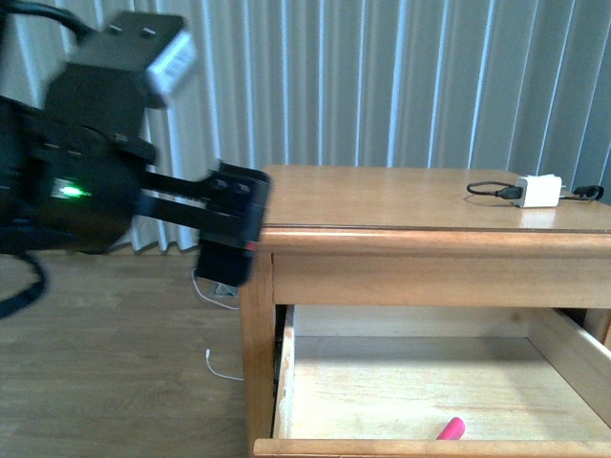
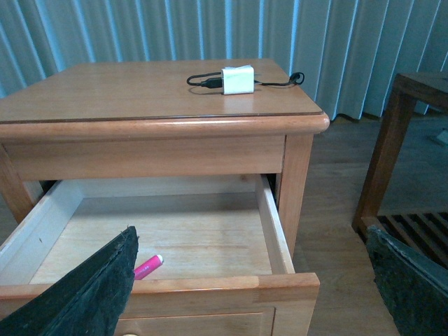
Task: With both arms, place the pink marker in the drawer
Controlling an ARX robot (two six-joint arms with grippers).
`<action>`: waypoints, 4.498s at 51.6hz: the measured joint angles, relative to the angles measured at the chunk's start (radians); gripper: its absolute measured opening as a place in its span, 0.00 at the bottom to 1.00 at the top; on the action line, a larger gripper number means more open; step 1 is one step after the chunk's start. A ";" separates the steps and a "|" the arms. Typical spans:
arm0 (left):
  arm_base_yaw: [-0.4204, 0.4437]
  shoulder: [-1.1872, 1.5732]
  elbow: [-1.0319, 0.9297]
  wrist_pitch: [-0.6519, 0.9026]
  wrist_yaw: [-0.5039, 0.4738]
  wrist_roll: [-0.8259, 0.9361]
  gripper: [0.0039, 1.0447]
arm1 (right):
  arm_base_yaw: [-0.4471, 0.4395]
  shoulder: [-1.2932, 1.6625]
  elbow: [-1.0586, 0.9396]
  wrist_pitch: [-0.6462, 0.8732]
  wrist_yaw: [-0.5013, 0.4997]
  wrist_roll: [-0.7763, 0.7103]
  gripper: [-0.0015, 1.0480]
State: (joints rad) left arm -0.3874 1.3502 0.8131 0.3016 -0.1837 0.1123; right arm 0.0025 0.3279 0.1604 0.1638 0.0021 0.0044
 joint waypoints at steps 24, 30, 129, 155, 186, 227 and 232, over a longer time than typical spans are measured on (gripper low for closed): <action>0.115 -0.777 -0.463 -0.263 -0.156 -0.097 0.94 | 0.000 0.000 0.000 0.000 0.000 0.000 0.92; 0.130 -0.823 -0.482 -0.271 -0.157 -0.132 0.94 | 0.000 0.000 0.000 0.000 0.000 0.000 0.92; 0.385 -1.346 -0.790 -0.299 0.184 -0.117 0.37 | 0.015 0.018 0.036 -0.138 0.019 0.040 0.92; 0.385 -1.346 -0.790 -0.300 0.184 -0.117 0.94 | 0.175 0.669 0.235 -0.328 -0.101 0.159 0.92; 0.385 -1.346 -0.790 -0.300 0.184 -0.117 0.94 | 0.192 1.326 0.520 0.073 0.014 0.198 0.92; 0.385 -1.346 -0.790 -0.300 0.184 -0.117 0.94 | 0.176 1.756 0.791 0.598 0.043 0.145 0.92; 0.385 -1.346 -0.790 -0.300 0.183 -0.117 0.94 | 0.176 1.778 0.802 0.631 0.056 0.140 0.92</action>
State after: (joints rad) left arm -0.0025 0.0044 0.0231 0.0017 -0.0002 -0.0044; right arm 0.1787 2.1056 0.9627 0.7944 0.0582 0.1444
